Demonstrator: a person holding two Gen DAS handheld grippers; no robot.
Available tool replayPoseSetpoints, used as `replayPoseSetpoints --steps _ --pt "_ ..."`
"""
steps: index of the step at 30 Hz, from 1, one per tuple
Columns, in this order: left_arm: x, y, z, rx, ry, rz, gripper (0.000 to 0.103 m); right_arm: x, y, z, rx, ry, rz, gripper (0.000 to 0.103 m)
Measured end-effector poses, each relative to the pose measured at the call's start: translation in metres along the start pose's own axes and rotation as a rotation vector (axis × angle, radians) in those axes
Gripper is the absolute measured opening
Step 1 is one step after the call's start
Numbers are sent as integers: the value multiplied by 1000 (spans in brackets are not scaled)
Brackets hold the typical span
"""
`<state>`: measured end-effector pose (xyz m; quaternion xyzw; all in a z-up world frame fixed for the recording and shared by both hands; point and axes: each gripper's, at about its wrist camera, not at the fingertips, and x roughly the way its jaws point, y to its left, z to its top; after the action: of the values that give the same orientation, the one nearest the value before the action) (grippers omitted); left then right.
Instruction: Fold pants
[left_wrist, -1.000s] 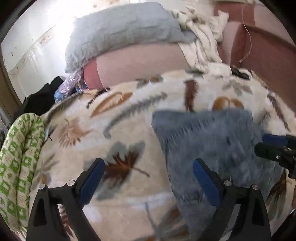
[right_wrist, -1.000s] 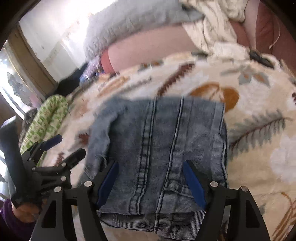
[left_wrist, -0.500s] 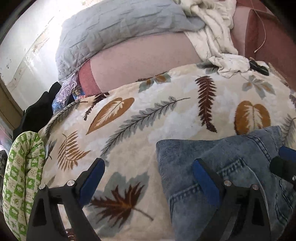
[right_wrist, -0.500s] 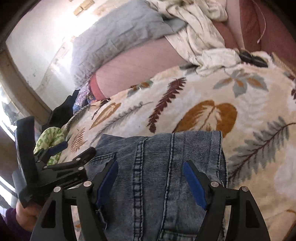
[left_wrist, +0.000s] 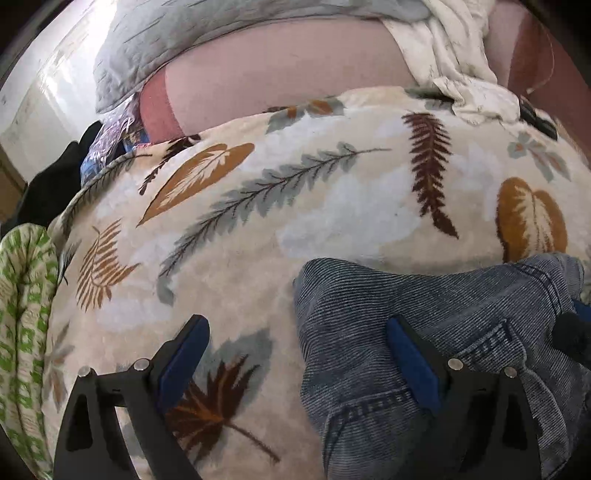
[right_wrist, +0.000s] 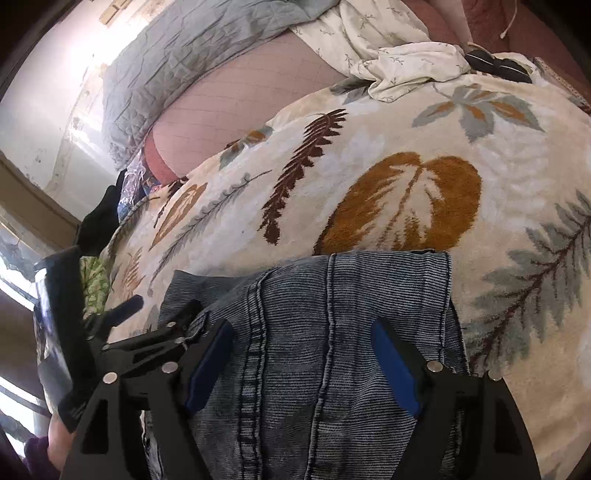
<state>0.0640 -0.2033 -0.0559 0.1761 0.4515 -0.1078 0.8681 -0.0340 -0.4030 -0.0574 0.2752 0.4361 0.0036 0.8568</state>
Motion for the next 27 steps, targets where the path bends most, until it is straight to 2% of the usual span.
replayPoseSetpoints --steps 5,9,14,18,22,27 --pt "-41 16 -11 -18 -80 -13 97 -24 7 -4 -20 -41 34 80" --pt "-81 26 -34 11 -148 -35 97 -51 20 -23 -82 -53 36 80" --pt "-111 15 -75 82 -167 -45 97 -73 39 -50 -226 -73 -50 80" --pt "-114 6 -97 101 -132 -54 97 -69 33 -68 -216 -34 -132 80" --pt "-112 5 -115 70 -108 -48 97 -69 43 -87 -309 -40 -221 80" --pt "-103 1 -124 85 -99 -38 97 -62 44 -98 -339 -15 -255 80"
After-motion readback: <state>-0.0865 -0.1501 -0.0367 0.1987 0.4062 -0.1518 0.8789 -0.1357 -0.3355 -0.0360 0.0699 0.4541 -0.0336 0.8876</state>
